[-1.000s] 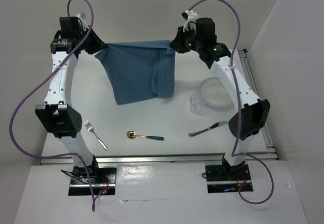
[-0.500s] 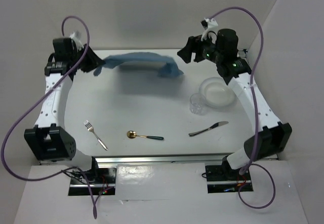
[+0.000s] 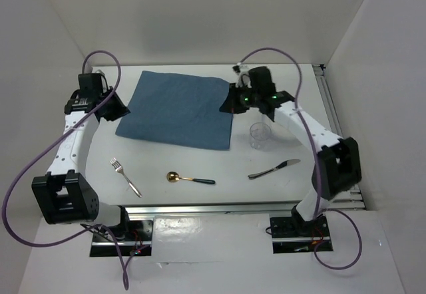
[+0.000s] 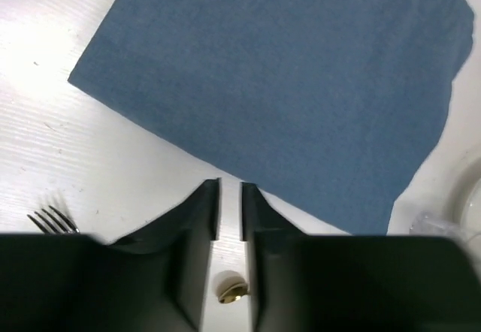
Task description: Set the dinner table for one person
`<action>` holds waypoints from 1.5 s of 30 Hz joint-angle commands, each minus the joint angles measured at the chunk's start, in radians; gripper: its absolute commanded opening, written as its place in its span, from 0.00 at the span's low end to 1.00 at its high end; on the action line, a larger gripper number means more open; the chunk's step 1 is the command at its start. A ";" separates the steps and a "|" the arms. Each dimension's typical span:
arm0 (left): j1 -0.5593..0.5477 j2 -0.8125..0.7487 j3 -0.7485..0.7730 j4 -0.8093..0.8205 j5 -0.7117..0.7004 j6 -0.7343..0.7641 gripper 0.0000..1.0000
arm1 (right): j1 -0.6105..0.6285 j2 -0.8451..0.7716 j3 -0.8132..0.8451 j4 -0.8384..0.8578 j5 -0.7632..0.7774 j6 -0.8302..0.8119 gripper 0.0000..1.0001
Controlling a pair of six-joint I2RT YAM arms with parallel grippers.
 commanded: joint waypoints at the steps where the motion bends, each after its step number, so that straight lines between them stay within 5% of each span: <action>1: 0.001 0.071 0.003 0.018 -0.065 -0.028 0.30 | 0.123 0.120 0.081 -0.054 0.038 0.054 0.00; 6: 0.001 0.221 0.015 0.069 -0.037 -0.049 0.13 | 0.183 0.319 0.168 -0.079 0.148 0.137 0.00; 10: -0.008 0.370 0.100 -0.010 -0.052 -0.058 0.18 | 0.192 0.419 0.262 -0.212 0.279 0.175 0.02; 13: -0.008 0.361 0.066 -0.061 -0.166 -0.095 0.40 | 0.192 0.346 0.165 -0.179 0.310 0.204 0.48; 14: 0.005 0.343 0.045 -0.061 -0.180 -0.109 0.49 | 0.192 0.314 0.129 -0.159 0.322 0.221 0.72; 15: 0.016 0.321 0.022 -0.051 -0.189 -0.135 0.71 | 0.192 0.283 0.094 -0.139 0.322 0.249 0.80; 18: 0.064 0.278 -0.028 -0.028 -0.174 -0.158 0.91 | 0.215 0.186 -0.014 -0.073 0.340 0.287 1.00; 19: 0.084 0.278 -0.028 -0.028 -0.160 -0.167 0.97 | 0.215 0.156 -0.032 -0.049 0.349 0.301 1.00; 25: 0.157 0.387 -0.027 0.012 -0.024 -0.189 0.97 | 0.266 0.125 -0.121 -0.050 0.440 0.401 1.00; 30: 0.157 0.474 0.028 0.035 0.000 -0.189 0.93 | 0.269 0.033 -0.259 0.056 0.472 0.601 0.77; 35: 0.157 0.546 0.077 0.035 0.000 -0.198 0.86 | 0.284 0.033 -0.302 0.067 0.529 0.704 0.98; 38: 0.157 0.580 0.100 0.035 -0.010 -0.198 0.83 | 0.284 0.033 -0.336 0.076 0.560 0.782 0.98; 42: 0.157 0.640 0.150 0.035 -0.029 -0.198 0.68 | 0.284 0.072 -0.336 0.087 0.607 0.855 0.90; 45: 0.157 0.665 0.179 0.024 -0.020 -0.198 0.39 | 0.284 0.086 -0.345 0.120 0.632 0.910 0.87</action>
